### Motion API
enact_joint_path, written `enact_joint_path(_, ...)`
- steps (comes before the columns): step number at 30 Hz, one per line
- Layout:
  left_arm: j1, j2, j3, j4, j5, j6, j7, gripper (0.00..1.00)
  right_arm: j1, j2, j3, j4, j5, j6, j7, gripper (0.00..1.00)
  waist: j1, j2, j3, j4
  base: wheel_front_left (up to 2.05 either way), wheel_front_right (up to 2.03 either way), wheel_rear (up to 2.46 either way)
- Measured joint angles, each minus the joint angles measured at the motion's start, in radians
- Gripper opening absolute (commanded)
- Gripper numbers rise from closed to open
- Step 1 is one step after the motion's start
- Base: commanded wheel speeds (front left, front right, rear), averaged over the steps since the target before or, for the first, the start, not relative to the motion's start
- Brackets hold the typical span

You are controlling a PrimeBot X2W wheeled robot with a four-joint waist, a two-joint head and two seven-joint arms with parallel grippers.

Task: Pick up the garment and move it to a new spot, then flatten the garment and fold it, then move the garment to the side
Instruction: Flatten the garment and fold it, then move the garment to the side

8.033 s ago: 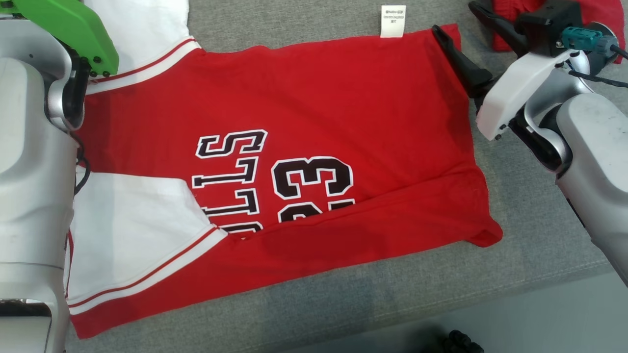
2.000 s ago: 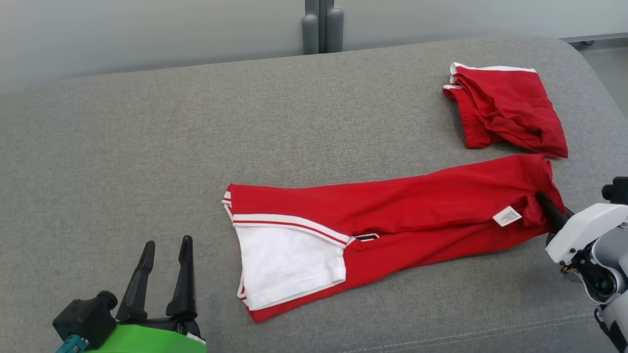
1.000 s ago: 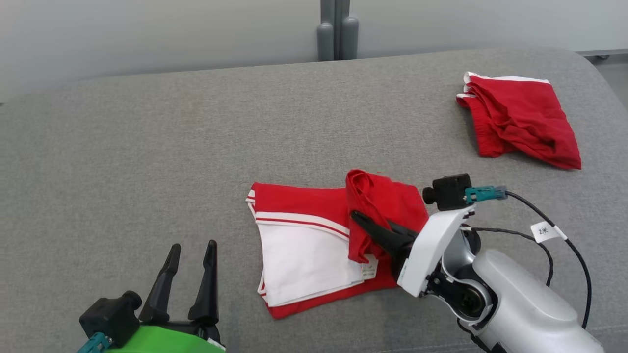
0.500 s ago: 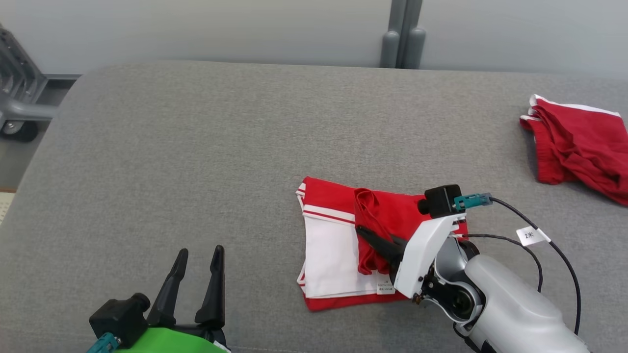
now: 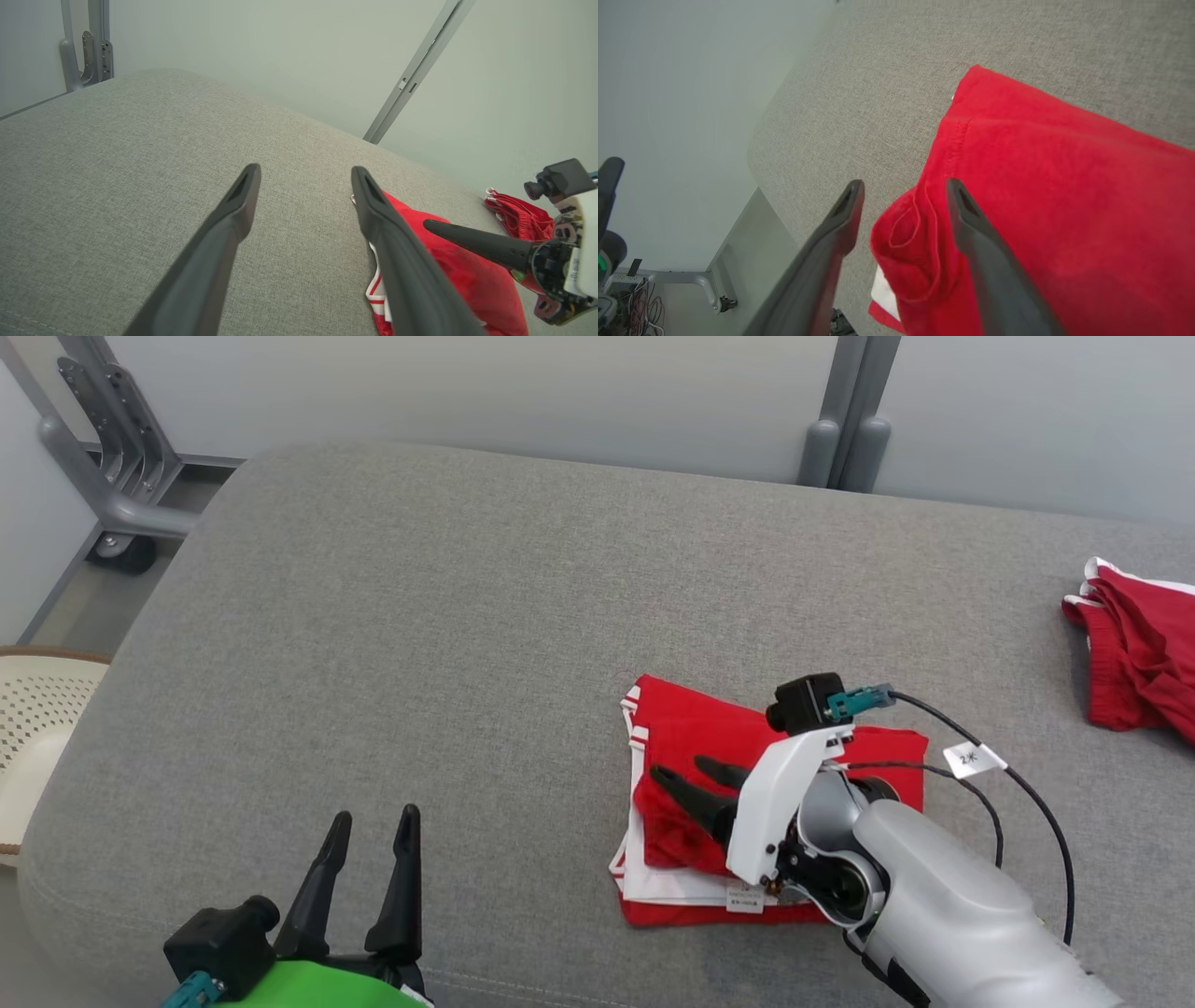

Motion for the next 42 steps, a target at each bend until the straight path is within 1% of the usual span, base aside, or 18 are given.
enact_joint_path(2,0.000,0.000,0.001,0.000,0.000,0.000,-0.003,1.00,-0.011,0.006,-0.005,0.004,0.000,-0.004,-0.011,1.00,0.0000,0.0000,0.000,0.000,0.00,0.00,0.00)
enact_joint_path(7,0.001,0.001,0.017,0.001,-0.010,0.001,-0.009,1.00,-0.052,0.035,-0.026,-0.012,0.007,0.002,-0.062,1.00,0.0000,0.0000,-0.003,-0.014,0.00,0.00,0.00)
enact_joint_path(10,0.001,0.001,0.020,0.001,-0.010,0.001,-0.015,1.00,-0.080,0.031,-0.054,-0.031,0.008,0.006,-0.113,1.00,0.0001,0.0000,-0.007,-0.027,0.00,0.00,0.00)
enact_joint_path(13,0.002,0.002,0.027,0.000,-0.010,0.002,-0.017,1.00,-0.093,0.004,-0.085,-0.038,-0.001,0.007,-0.161,1.00,0.0000,0.0000,-0.012,-0.043,0.00,0.00,0.00)
enact_joint_path(16,0.003,0.002,0.029,-0.004,-0.010,0.002,-0.018,1.00,-0.084,-0.054,-0.117,-0.022,-0.003,0.007,-0.192,1.00,0.0000,0.0000,-0.015,-0.062,0.00,0.00,0.00)
enact_joint_path(20,0.007,0.002,0.029,-0.010,-0.010,0.002,-0.021,1.00,-0.025,-0.134,-0.140,0.020,-0.003,0.006,-0.217,1.00,0.0000,0.0000,-0.016,-0.089,0.00,0.00,0.00)
enact_joint_path(22,0.010,0.003,0.029,-0.013,-0.010,0.002,-0.022,1.00,0.019,-0.151,-0.141,0.038,-0.003,0.006,-0.222,1.00,0.0000,0.0000,-0.014,-0.103,0.00,0.00,0.00)
enact_joint_path(26,0.011,0.003,0.025,-0.020,-0.010,0.002,-0.022,1.00,0.080,-0.162,-0.140,0.062,0.003,0.006,-0.232,1.00,0.0000,0.0000,0.000,-0.124,0.00,0.00,0.00)
enact_joint_path(32,0.010,0.004,0.001,-0.033,-0.010,0.001,-0.016,1.00,0.104,-0.164,-0.139,0.085,0.012,0.008,-0.244,1.00,0.0000,0.0000,0.036,-0.137,0.00,0.00,0.00)
enact_joint_path(35,0.009,0.005,-0.001,-0.033,-0.009,0.001,-0.015,1.00,0.104,-0.165,-0.138,0.089,0.017,0.016,-0.248,1.00,0.0000,0.0000,0.053,-0.133,0.00,0.00,0.00)
enact_joint_path(42,-0.002,0.005,-0.006,-0.031,-0.007,0.000,-0.007,1.00,0.104,-0.165,-0.131,0.091,0.042,0.016,-0.245,1.00,0.0000,0.0000,0.076,-0.094,0.00,0.00,0.00)
